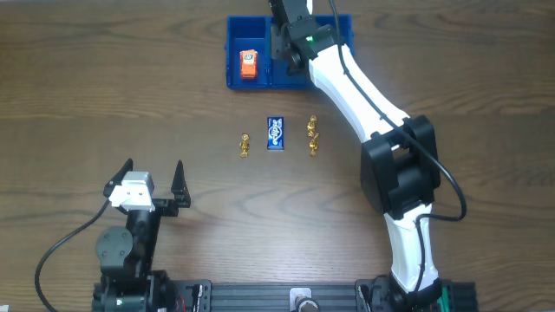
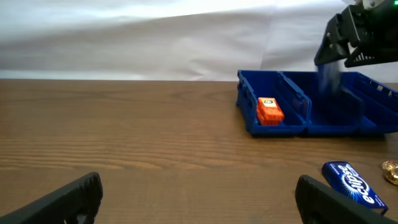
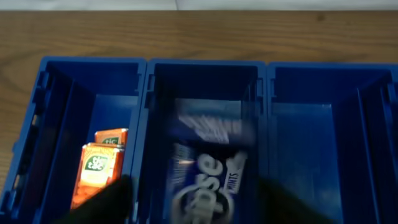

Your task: Sort Candies Into Trays

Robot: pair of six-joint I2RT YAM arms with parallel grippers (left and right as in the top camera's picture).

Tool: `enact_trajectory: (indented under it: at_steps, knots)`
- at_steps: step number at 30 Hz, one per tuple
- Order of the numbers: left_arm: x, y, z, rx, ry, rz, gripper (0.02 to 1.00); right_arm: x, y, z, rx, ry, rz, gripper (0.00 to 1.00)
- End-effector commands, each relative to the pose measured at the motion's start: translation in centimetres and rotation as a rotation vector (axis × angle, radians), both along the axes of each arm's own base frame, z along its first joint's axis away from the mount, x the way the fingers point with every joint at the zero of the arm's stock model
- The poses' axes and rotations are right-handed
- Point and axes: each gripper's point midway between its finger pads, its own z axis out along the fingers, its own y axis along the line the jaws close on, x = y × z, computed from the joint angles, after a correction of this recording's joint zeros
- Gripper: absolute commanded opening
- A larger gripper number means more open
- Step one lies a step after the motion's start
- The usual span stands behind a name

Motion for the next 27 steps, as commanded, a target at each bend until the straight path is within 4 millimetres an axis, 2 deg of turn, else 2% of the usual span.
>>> enact_trajectory:
  at_steps: [1, 5, 7, 11, 13, 15, 19, 27]
  knots:
    - [-0.1, -0.4, -1.7, 0.012, 0.047, -0.023, 0.998, 0.6, -0.2, 0.5, -0.002, -0.016, -0.017, 0.842]
    - [-0.1, -0.4, -1.7, 0.012, 0.047, -0.023, 0.998, 0.2, -0.3, 0.9, -0.011, 0.002, -0.018, 0.86]
    - [-0.1, -0.4, -1.7, 0.012, 0.047, -0.023, 0.998, -0.2, -0.5, 2.3, -0.017, 0.014, -0.017, 0.866]
    - [-0.1, -0.4, -1.7, 0.012, 0.047, -0.023, 0.998, -2.1, -0.5, 7.5, -0.012, 0.018, -0.003, 0.869]
    - [-0.1, -0.4, -1.7, 0.012, 0.047, -0.023, 0.998, -4.1, -0.1, 10.0, -0.009, 0.033, 0.022, 0.869]
    - [-0.1, -0.4, -1.7, 0.012, 0.047, -0.023, 0.998, -6.4, 0.7, 11.1, -0.001, 0.079, 0.04, 0.877]
    - [-0.1, -0.4, -1.7, 0.012, 0.047, -0.023, 0.998, -10.5, 2.0, 9.7, 0.001, 0.221, 0.068, 0.899]
    - [-0.1, -0.4, -1.7, 0.012, 0.047, -0.023, 0.996, -15.4, 2.4, 2.4, -0.073, 0.482, -0.021, 0.932]
